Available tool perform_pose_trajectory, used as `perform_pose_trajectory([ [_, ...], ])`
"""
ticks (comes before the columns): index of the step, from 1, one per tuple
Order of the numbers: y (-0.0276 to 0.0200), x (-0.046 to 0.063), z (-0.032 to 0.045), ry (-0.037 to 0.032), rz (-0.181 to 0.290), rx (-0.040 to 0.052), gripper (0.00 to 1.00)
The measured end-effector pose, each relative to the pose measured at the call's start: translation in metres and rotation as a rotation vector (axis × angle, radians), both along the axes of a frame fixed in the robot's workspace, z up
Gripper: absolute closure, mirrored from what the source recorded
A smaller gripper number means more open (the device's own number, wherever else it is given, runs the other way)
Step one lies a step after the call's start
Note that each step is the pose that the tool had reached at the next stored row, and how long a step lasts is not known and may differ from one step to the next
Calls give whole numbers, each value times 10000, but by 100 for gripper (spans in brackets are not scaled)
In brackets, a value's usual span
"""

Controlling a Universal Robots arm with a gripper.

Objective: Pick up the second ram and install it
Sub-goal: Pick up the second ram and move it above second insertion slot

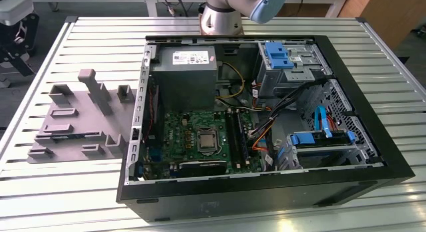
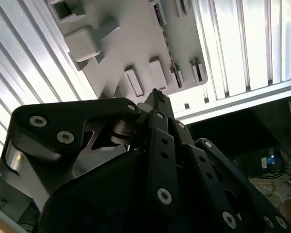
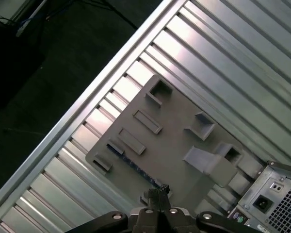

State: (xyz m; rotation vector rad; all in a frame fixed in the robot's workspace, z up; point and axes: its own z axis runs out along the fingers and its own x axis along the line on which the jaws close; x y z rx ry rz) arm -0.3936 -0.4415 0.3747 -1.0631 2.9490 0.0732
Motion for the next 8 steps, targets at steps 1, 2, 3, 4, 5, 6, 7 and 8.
perform_pose_trajectory([
  [1,0,-1,0,1,136,-1,89],
  [2,0,-1,-1,0,272,0,89],
  [3,0,-2,-2,0,406,0,89],
  [4,0,-3,-2,0,542,-1,89],
  [5,0,-4,-3,1,684,-1,89],
  [6,0,-5,-3,1,817,-2,89],
  [7,0,-9,-4,-1,934,-2,89],
  [8,0,-13,-4,-2,1026,-2,89],
])
